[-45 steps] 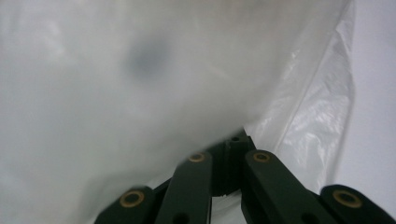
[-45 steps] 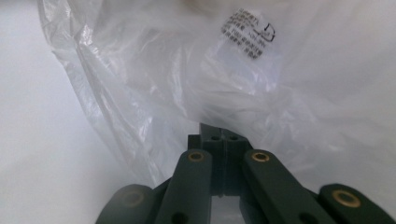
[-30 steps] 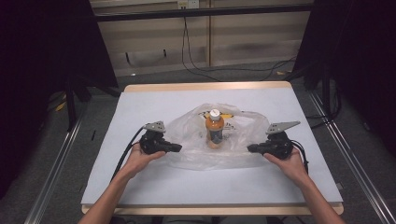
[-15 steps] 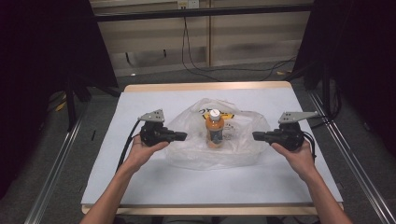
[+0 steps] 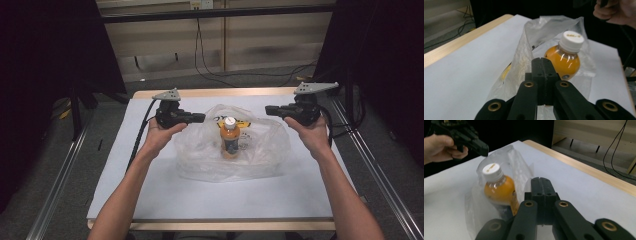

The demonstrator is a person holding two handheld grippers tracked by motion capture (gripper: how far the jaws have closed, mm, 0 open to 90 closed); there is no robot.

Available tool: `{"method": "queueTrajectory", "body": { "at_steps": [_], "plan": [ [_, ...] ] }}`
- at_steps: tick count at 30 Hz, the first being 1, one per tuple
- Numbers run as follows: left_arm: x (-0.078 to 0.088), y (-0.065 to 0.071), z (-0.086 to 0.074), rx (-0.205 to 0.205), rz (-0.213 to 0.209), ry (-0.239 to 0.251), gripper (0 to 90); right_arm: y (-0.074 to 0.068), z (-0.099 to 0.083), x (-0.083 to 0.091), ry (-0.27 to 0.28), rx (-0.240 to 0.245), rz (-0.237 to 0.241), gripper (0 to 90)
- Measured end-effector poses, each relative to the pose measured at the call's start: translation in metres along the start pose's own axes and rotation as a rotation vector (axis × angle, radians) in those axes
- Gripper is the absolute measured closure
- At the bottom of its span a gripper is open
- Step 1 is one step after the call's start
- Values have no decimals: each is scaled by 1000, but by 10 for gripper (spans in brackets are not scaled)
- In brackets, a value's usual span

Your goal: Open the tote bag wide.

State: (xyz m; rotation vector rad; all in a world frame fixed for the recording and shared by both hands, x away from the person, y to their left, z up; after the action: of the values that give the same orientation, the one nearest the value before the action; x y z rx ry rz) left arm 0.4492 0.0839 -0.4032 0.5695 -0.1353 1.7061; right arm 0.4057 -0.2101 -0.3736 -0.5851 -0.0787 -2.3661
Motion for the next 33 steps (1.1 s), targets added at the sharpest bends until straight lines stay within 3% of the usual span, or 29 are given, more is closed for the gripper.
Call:
{"method": "queueTrajectory", "body": {
  "at_steps": [2,3,6,15,17,20,21,24,29,33],
  "plan": [
    [-11,-2,-8,12,-1,-39,900,2,-5,-11,-17,-20,-3,900],
    [-17,-5,-13,15,22,-70,900,1,-12,-17,-35,-17,-3,900],
    [-28,-16,-33,50,41,-126,900,-2,-36,-35,-119,4,-12,900],
    [-50,-40,-83,153,43,-221,900,13,-101,-69,-292,-46,7,900],
    [-51,-41,-91,151,32,-252,900,15,-115,-74,-329,-46,7,900],
    [-50,-44,-101,174,42,-248,900,20,-128,-76,-347,-63,-1,900],
    [-47,-46,-106,176,53,-268,900,23,-132,-76,-352,-67,-3,900],
    [-39,-47,-114,210,41,-206,900,28,-136,-73,-330,-76,-20,900],
    [-21,-49,-120,214,64,-224,900,35,-136,-66,-344,-52,-70,900],
    [-14,-46,-117,201,73,-231,900,31,-133,-66,-336,-66,-52,900]
  ]
}}
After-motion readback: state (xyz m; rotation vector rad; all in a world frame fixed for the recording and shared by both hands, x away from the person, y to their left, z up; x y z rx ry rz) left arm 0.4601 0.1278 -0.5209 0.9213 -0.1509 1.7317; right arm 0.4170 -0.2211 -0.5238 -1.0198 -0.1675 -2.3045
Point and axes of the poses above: each handheld gripper's, and its own axes: x roughly backward along the jaws, z roughly out of its top, y roughly to its right, the point moved 6 cm from there along -x, roughly forward along the jaws, and after that the axes turned 6 degrees about -z, right-handed, at the moved point
